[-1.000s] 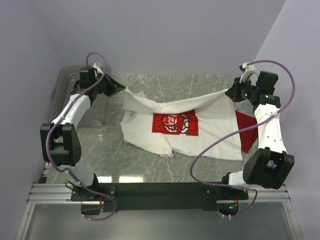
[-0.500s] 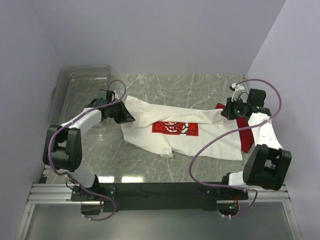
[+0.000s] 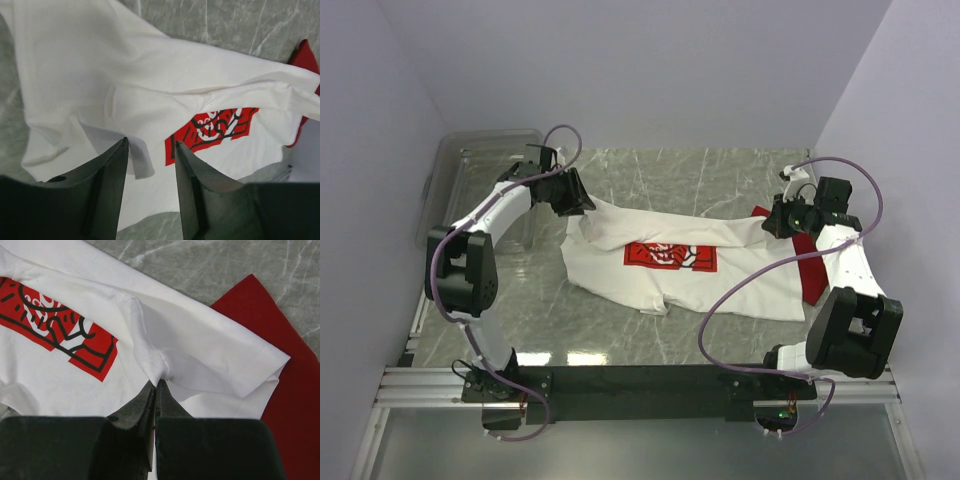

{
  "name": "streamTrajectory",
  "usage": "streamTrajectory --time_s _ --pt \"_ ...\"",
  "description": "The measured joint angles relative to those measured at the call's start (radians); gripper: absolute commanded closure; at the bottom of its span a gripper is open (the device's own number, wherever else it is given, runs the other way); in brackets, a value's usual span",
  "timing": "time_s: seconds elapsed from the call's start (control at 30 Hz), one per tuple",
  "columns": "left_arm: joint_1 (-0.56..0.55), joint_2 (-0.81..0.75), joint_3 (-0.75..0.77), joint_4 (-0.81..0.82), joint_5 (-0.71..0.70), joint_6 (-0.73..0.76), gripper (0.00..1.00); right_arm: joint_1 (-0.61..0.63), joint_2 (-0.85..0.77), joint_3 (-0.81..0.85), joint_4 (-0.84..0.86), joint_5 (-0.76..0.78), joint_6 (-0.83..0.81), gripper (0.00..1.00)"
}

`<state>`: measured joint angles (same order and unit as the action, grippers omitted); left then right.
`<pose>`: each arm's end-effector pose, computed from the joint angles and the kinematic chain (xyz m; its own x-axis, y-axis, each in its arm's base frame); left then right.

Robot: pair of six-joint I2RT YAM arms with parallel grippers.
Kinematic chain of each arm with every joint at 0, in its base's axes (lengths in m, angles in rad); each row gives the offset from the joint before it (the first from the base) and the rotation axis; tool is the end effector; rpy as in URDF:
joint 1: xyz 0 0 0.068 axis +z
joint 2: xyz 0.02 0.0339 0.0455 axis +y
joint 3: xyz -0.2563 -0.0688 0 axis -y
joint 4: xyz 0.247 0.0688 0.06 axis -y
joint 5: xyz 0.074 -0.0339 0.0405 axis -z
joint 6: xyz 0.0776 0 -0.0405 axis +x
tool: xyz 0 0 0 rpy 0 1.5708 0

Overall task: Fold and stack the t-shirts
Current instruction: Flatten the tshirt out

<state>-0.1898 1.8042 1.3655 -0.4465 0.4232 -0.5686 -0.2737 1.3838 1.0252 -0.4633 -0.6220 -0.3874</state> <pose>0.4065 -0.1105 0.2002 -0.8707 -0.3327 -0.3623 -0.0492 0.7918 -0.6088 0.3184 -0.0424 0.2344 -0.5916 -0.1528 -0.7916 -0.4166 0.8985 0.1379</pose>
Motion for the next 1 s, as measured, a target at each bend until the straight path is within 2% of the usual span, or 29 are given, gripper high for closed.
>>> streamTrajectory --time_s 0.2,0.47,0.67,0.73,0.87,0.97,1.0 --pt "-0.001 0.000 0.157 -0.119 -0.103 0.207 0.49 0.000 0.001 0.000 0.000 -0.003 0.000 1.00" --pt "-0.001 -0.116 0.126 -0.146 -0.215 0.547 0.50 0.000 0.012 0.001 -0.002 -0.017 -0.011 1.00" --pt "-0.019 -0.329 -0.098 -0.092 -0.291 0.805 0.50 0.003 0.030 0.037 -0.086 -0.074 -0.138 1.00" --pt "-0.055 -0.405 -0.211 -0.059 -0.316 0.885 0.48 0.008 0.051 0.069 -0.126 -0.086 -0.192 1.00" --pt "-0.195 -0.539 -0.446 -0.014 -0.350 1.025 0.47 0.016 0.098 0.126 -0.161 -0.097 -0.251 1.00" --pt "-0.252 -0.564 -0.525 0.000 -0.370 1.053 0.46 0.017 0.114 0.141 -0.165 -0.101 -0.257 1.00" --pt "-0.262 -0.561 -0.534 0.007 -0.381 1.054 0.42 0.018 0.116 0.142 -0.165 -0.103 -0.257 1.00"
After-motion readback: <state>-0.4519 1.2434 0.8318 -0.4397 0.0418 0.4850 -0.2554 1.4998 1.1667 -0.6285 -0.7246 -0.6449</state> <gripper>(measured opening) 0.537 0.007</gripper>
